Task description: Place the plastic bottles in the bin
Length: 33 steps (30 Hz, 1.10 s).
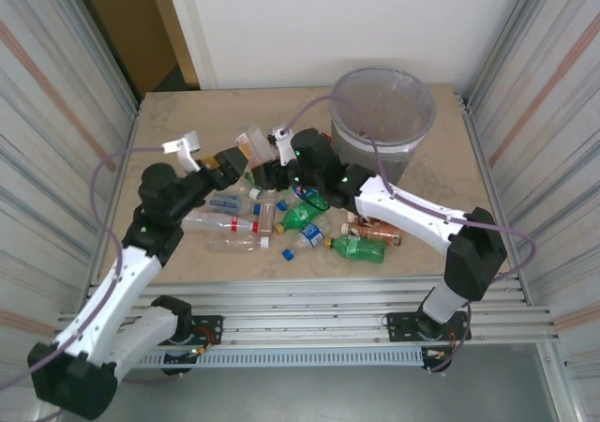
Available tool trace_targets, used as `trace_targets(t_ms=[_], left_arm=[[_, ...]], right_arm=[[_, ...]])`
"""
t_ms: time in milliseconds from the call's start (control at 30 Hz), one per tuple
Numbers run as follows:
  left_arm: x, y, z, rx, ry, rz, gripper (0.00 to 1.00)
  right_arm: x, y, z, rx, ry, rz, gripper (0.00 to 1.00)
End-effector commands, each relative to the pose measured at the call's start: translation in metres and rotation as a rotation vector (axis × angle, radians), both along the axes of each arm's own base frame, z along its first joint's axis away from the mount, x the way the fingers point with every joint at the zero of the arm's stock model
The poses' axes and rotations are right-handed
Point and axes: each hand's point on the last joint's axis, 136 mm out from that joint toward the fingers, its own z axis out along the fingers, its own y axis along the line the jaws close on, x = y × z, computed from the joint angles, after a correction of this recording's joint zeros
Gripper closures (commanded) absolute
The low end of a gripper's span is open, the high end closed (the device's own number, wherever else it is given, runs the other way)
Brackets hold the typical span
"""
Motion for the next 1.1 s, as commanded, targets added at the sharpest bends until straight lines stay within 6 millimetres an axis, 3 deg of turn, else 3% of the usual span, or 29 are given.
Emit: trace_targets(t_ms=[0, 200, 333, 533, 733, 1067], left_arm=[[-0.006, 0.024, -0.003, 0.089, -0.074, 0.129, 0.01], [-0.018, 0.058, -0.014, 0.130, -0.068, 0.293, 0.01], [-0.023, 0.078, -0.026, 0.143, -0.023, 0.387, 0.01], [-0.025, 0.093, -0.037, 0.160, 0.033, 0.464, 0.01], [-0.022, 0.097, -0.047, 0.156, 0.077, 0.481, 0.01], [-0.007, 0.097, -0.065, 0.112, 0.151, 0.458, 0.01]], right_arm=[[0.008, -0.042, 0.060, 0.022, -0.093, -0.074, 0.79], [0.035, -0.114, 0.093, 0.043, -0.047, -0.192, 0.81], [0.051, -0.162, 0.104, 0.037, -0.039, -0.290, 0.81], [0.076, -0.217, 0.090, -0.032, 0.000, -0.419, 0.79], [0.094, -0.254, 0.065, -0.151, 0.050, -0.523, 0.79], [0.115, -0.277, 0.018, -0.285, 0.141, -0.583, 0.77]])
